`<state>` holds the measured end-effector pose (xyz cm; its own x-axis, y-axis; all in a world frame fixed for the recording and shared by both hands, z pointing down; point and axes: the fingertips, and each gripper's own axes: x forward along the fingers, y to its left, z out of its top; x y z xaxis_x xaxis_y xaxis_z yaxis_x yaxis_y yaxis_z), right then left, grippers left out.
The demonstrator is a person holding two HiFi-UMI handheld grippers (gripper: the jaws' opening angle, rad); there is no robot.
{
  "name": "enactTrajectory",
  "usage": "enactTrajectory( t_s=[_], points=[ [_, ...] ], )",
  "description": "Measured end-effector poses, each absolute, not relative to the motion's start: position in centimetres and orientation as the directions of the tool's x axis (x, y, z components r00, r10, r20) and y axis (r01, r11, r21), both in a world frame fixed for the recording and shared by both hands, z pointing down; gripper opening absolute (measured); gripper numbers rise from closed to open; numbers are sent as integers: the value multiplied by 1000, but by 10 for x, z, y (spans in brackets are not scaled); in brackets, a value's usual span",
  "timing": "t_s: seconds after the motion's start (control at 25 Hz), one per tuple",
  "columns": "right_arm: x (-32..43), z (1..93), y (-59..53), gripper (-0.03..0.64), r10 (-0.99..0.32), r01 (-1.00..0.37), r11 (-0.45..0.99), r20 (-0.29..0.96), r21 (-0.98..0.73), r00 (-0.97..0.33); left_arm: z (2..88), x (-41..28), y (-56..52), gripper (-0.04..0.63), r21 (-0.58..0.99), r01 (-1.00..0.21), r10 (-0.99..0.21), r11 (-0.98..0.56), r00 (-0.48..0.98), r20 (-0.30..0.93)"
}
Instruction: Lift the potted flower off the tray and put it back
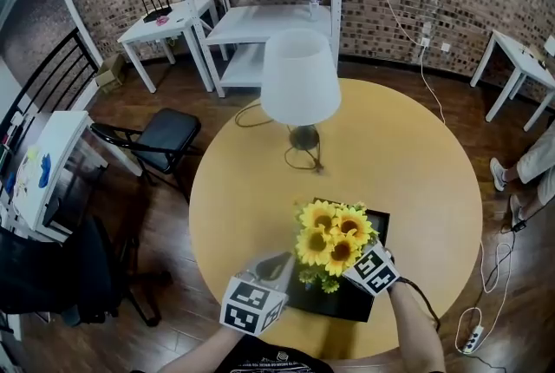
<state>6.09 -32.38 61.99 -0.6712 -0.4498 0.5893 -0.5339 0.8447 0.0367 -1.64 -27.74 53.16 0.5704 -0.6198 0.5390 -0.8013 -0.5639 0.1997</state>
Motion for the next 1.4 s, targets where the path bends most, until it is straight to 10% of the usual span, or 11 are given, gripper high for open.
enactTrajectory(
  t_s=[1.4],
  points=[
    [159, 461, -242, 514, -859, -908, 418, 315, -27, -404, 483, 8, -234, 0, 176, -810, -702, -559, 576, 420]
  ],
)
